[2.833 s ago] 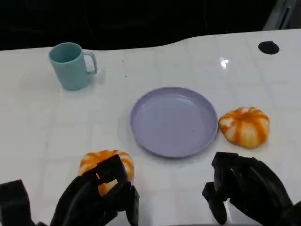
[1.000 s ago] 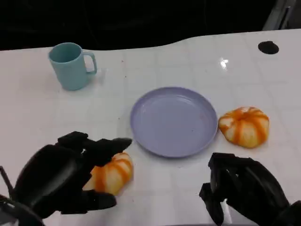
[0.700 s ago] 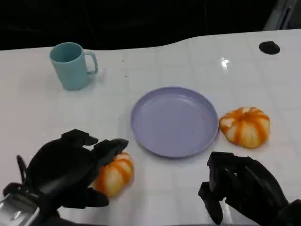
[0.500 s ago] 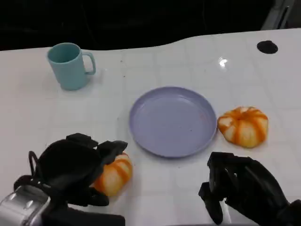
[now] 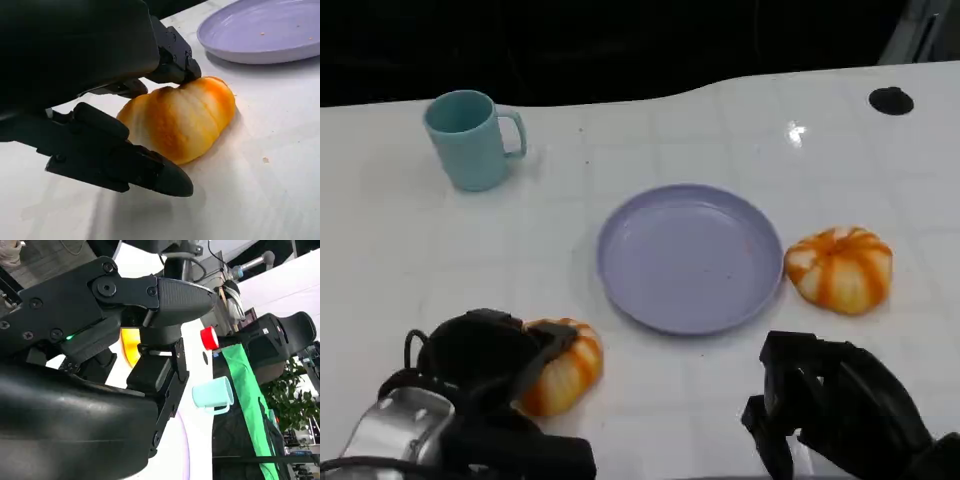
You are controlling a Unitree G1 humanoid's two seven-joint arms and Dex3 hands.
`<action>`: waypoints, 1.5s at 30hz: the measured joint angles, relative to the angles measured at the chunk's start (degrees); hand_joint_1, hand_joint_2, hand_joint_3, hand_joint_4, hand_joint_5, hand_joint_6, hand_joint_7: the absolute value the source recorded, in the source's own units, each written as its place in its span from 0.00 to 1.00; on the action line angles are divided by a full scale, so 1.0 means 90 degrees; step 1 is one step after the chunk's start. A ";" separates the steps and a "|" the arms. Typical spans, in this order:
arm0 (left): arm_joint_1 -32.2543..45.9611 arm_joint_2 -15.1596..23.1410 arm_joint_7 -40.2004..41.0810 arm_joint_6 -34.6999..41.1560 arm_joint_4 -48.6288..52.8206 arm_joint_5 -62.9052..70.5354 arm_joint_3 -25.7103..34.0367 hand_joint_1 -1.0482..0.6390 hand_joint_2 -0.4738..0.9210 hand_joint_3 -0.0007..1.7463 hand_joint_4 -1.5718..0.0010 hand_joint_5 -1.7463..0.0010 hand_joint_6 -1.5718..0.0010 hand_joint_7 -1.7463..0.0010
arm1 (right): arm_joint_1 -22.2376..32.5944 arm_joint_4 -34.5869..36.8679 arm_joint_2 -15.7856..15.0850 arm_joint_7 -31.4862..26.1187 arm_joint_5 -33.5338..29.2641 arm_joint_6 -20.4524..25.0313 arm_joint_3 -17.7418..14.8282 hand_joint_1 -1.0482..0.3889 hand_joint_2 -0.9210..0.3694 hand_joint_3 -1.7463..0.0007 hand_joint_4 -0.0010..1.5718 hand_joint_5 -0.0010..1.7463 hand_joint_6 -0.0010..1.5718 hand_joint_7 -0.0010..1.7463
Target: Grasp the bread from the table and place it into the plate.
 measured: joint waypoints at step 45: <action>-0.0558 0.0143 0.2772 -0.0467 -0.0659 -0.0412 0.0422 0.50 0.67 0.58 0.44 0.00 0.56 0.03 | -0.0008 -0.0079 -0.0022 0.0009 0.0045 0.0035 -0.0006 0.08 0.12 0.64 0.76 0.96 0.66 0.86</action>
